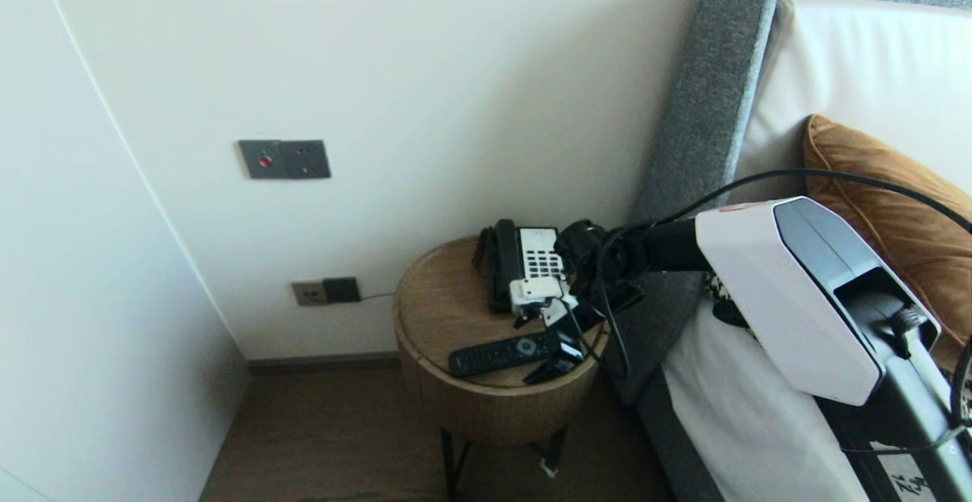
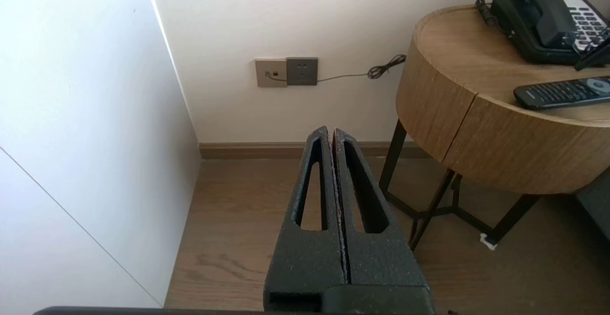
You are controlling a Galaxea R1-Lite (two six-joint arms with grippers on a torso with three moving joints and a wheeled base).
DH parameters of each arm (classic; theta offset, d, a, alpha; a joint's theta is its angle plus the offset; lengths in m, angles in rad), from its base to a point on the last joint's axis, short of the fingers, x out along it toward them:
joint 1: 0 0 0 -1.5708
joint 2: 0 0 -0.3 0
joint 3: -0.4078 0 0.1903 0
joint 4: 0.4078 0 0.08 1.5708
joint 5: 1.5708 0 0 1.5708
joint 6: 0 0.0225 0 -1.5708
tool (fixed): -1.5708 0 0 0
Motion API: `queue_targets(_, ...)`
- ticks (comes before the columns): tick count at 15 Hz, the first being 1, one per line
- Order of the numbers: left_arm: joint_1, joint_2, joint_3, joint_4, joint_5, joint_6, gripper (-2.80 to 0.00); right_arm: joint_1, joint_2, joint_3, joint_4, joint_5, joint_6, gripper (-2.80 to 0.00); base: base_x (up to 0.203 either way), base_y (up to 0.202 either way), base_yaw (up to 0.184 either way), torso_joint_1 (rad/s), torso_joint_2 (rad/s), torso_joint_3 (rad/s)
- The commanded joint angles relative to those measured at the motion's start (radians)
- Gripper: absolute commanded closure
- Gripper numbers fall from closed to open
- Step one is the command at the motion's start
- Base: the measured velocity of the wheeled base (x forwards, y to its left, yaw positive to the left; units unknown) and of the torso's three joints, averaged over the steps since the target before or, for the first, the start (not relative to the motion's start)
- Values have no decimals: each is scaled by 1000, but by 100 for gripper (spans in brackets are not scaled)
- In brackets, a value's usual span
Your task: Open the nightstand drawer
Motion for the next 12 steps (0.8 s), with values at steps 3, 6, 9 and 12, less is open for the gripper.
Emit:
queue_targets(3, 0, -2, 1, 0, 1, 0, 0, -1, 16, -4, -1, 4, -6, -280, 0, 0, 0, 0, 0, 0)
queue_targets(6, 0, -2, 0, 0, 1, 0, 0, -1, 21, -4, -1, 5, -4, -280, 0, 0, 0, 0, 0, 0)
queue_targets(9, 0, -2, 1, 0, 1, 0, 0, -1, 33, -4, -24, 6, -2, -280, 0, 0, 0, 0, 0, 0)
queue_targets(12, 0, -2, 1, 0, 1, 0, 0, -1, 36, -4, -34, 6, 5, -280, 0, 0, 0, 0, 0, 0)
